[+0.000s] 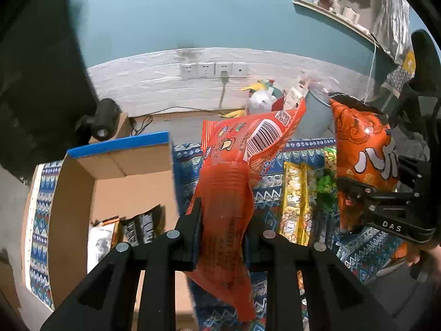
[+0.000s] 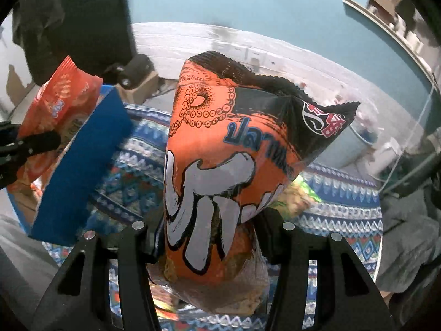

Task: Organize snacks
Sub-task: 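Carry both orange bags into the cardboard box and open both tools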

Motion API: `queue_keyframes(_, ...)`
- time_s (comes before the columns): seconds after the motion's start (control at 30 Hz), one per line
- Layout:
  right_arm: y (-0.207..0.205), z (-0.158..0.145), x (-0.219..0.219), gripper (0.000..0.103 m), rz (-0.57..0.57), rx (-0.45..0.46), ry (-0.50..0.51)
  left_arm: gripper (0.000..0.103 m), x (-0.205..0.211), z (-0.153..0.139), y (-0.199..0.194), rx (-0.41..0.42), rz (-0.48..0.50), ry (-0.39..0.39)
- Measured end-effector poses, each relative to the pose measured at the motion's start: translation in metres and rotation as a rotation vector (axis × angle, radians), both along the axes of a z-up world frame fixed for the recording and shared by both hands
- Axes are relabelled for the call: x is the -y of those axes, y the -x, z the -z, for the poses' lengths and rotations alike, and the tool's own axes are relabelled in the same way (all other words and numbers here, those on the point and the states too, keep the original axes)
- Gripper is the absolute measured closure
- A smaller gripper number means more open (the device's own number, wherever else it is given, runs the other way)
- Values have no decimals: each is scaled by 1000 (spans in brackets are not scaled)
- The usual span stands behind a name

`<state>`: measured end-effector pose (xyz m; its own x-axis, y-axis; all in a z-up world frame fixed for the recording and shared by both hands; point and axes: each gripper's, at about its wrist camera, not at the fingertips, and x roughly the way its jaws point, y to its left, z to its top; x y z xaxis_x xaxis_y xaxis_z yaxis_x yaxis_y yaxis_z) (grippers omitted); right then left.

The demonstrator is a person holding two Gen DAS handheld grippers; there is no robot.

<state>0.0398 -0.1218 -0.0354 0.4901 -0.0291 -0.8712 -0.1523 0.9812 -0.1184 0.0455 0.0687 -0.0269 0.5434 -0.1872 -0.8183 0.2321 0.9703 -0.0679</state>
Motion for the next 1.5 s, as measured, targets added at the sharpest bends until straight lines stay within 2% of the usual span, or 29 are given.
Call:
queue_keyframes(0.27,-13,2,-40,51,-58,-10,-13,80,-41,-4,8,11,-68,30)
queue_keyframes(0.53,-26,7,-77,51,-120,-29,-46,80,-87,5,13,-10,-145,43)
queue_keyframes(0.97,-43,11,-153,51,-226,-45,-89,80,-143,23,20,-35,-253,17)
queue_keyframes(1.27,-50,23,-196,51,-297,-86,-117,79,-165,36,22,-68,-316,-11)
queue_keyframes(1.37,-51,27,-207,51,-316,-100,-127,73,-169,37,23,-77,-333,-21)
queue_keyframes(1.43,-52,30,-214,51,-329,-108,-129,63,-171,36,24,-70,-348,-34)
queue_keyframes(1.5,-53,33,-220,51,-341,-117,-131,58,-174,34,24,-60,-358,-48)
